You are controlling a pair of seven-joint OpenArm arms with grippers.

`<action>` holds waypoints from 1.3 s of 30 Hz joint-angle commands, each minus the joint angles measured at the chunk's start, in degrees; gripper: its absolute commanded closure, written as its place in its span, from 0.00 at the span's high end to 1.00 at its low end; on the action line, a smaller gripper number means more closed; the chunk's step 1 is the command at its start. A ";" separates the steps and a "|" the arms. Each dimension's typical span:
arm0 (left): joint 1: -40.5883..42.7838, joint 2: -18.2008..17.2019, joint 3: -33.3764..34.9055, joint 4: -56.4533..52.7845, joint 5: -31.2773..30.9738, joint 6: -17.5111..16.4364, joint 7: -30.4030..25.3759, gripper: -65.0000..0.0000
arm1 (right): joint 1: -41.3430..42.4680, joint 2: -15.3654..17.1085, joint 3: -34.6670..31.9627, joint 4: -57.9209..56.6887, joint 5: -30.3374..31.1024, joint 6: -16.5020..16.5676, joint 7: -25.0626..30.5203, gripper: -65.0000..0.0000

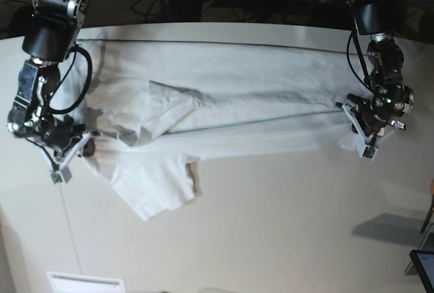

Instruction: Fold the T-shirt properly

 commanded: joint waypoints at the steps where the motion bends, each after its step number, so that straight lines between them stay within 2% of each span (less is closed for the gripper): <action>1: -0.67 -1.12 -0.40 0.32 1.34 0.86 0.23 0.00 | 1.25 1.19 0.33 1.28 -0.35 -0.67 0.77 0.25; 4: -0.59 -1.03 -0.40 0.32 1.34 0.95 -1.79 0.00 | 1.25 1.28 3.85 1.37 -0.35 -6.12 0.86 0.50; 6: -0.59 -1.03 -0.40 0.32 1.34 0.95 -1.79 0.00 | 1.34 1.36 6.84 1.46 -0.44 -9.46 2.44 0.59; 7: -0.59 -1.03 -0.40 0.41 1.34 0.95 -1.70 0.00 | 1.34 1.54 7.90 1.90 -0.44 -10.34 3.59 0.61; 9: -0.59 -0.59 -0.40 0.41 1.34 0.95 -1.70 0.00 | 1.25 2.15 8.77 4.01 -0.44 -10.60 5.26 0.62; 13: -0.50 -0.24 -0.40 0.85 1.34 0.95 -1.70 0.00 | 2.22 1.89 7.98 10.07 -0.35 -10.34 5.08 0.62; 20: -0.50 -0.15 -0.40 0.93 1.34 0.95 -1.70 0.00 | 8.11 1.54 -11.09 10.16 -0.27 -10.34 4.47 0.63; 23: -0.59 0.11 -0.49 1.02 1.34 0.95 -1.70 0.00 | 11.89 -0.13 -15.75 5.15 -0.35 -10.60 6.93 0.63; 30: -0.50 0.11 -0.84 0.93 1.34 0.95 -1.70 0.00 | 19.89 -0.39 -21.82 -14.37 -0.35 -10.78 15.45 0.63; 39: -0.50 0.20 -0.40 0.93 1.34 0.95 -1.70 0.00 | 28.15 -0.39 -25.51 -34.50 -0.35 -10.51 24.77 0.63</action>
